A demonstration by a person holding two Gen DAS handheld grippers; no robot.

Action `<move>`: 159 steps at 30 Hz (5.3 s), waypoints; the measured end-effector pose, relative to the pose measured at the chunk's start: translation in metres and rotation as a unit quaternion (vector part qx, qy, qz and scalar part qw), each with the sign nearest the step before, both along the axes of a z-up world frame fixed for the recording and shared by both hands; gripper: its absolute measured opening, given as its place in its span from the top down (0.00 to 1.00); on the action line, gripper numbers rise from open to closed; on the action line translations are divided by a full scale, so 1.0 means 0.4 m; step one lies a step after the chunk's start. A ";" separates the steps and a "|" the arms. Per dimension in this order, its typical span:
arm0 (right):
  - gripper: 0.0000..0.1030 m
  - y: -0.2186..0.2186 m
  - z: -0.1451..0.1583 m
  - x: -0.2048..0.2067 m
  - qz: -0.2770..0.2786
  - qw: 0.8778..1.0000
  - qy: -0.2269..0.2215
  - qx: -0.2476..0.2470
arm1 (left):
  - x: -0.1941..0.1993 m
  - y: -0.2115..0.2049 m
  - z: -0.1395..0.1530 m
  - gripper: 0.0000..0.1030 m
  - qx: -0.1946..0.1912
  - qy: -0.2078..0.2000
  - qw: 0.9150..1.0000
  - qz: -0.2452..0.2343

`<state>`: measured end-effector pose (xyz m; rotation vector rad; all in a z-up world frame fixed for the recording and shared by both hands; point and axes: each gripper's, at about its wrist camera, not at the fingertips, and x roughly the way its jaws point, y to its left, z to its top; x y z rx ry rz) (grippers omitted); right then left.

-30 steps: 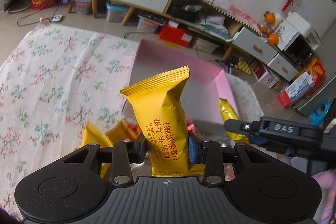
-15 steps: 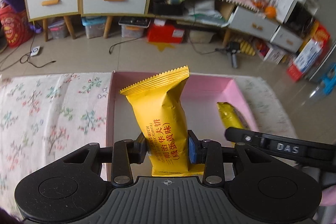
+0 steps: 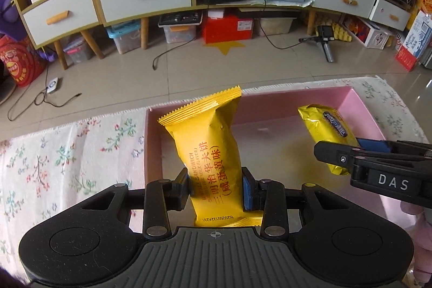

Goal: Organize snacks
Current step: 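Carry both packets into the pink box and open both grippers, then withdraw both open grippers from the box back to the snack pile, then grasp a long yellow cake packet with the left gripper while the right grasps the pink rice-cake pack, then carry both packs into the pink box and open both grippers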

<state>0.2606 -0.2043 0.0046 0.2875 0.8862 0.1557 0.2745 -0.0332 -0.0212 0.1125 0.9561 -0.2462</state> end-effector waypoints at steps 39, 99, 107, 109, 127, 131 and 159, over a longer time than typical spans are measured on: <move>0.05 -0.020 0.112 -0.166 -0.002 1.000 -0.003 -0.017 | -0.279 0.116 0.109 0.05 -0.046 -0.065 0.997 0.007; 0.11 0.033 -0.041 -0.554 0.057 0.992 -0.076 -0.085 | -0.594 0.341 -0.092 0.21 -0.096 -0.080 0.992 0.013; 0.25 0.029 -0.038 -0.544 0.042 0.993 -0.068 -0.085 | -0.588 0.323 -0.097 0.41 -0.084 -0.076 0.994 0.006; 0.28 0.029 -0.038 -0.545 0.041 0.993 -0.068 -0.088 | -0.586 0.318 -0.098 0.47 -0.081 -0.074 0.994 0.006; 0.70 0.016 -0.023 -0.524 0.021 0.994 -0.045 -0.098 | -0.587 0.320 -0.073 0.64 -0.064 -0.065 0.995 0.039; 0.71 0.015 -0.019 -0.524 0.022 0.994 -0.041 -0.101 | -0.588 0.323 -0.059 0.64 -0.064 -0.063 0.995 0.045; 0.71 0.035 0.159 -0.334 0.002 0.996 -0.071 -0.044 | -0.457 0.158 0.115 0.65 -0.146 -0.098 0.984 0.041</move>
